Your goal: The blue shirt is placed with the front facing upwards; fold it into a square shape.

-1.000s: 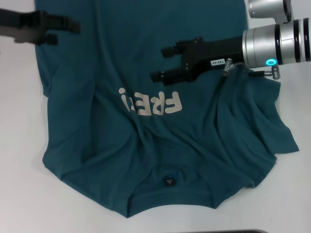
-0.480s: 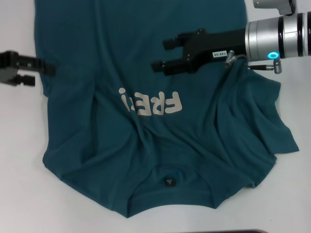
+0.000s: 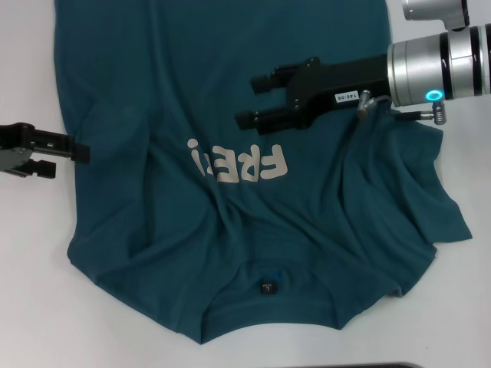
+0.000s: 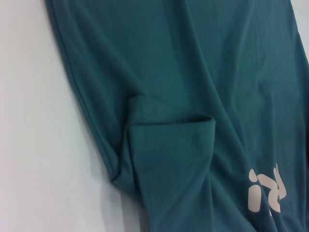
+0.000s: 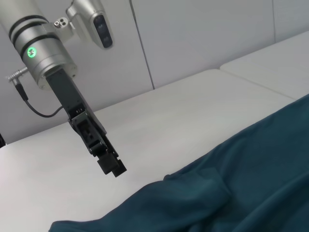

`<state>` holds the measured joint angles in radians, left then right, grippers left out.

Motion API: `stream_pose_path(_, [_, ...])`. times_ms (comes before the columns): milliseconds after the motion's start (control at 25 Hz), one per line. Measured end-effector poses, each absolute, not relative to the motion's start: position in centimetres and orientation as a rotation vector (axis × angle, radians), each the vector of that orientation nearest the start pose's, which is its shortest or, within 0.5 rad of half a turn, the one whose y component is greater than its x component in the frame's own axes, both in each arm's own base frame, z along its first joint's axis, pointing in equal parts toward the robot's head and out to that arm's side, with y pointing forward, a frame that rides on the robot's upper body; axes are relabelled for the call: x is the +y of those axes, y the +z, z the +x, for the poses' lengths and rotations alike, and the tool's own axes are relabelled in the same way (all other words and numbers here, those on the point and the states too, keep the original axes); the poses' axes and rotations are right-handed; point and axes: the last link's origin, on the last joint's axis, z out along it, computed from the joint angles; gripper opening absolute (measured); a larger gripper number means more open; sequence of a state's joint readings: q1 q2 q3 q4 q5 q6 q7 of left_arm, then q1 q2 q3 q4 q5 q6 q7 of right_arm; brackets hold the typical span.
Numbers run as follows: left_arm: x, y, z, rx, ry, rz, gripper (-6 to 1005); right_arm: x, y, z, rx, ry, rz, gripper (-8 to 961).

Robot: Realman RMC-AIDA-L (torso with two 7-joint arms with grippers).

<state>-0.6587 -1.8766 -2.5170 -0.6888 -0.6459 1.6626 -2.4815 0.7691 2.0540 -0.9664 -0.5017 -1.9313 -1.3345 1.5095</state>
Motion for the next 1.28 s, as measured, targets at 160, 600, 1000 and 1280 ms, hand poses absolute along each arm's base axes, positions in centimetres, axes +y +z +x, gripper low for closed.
stream_pose_path(160, [35.2, 7.4, -30.0, -1.927, -0.073, -2.264, 892, 37.9, -4.6, 20.0, 0.601, 0.515, -2.885, 814])
stream_pose_path(600, [35.9, 5.2, -30.1, -1.868, -0.013, -2.246, 891, 37.8, -4.6, 20.2, 0.601, 0.506, -2.89, 814])
stream_pose_path(1000, [35.7, 4.1, -30.6, -1.881, 0.027, -2.227, 891, 37.8, -4.6, 20.1, 0.599, 0.497, -2.895, 814])
stream_pose_path(1280, [35.8, 4.0, -30.4, -1.889, 0.016, -2.234, 892, 37.9, -4.6, 20.0, 0.592, 0.495, -2.893, 814])
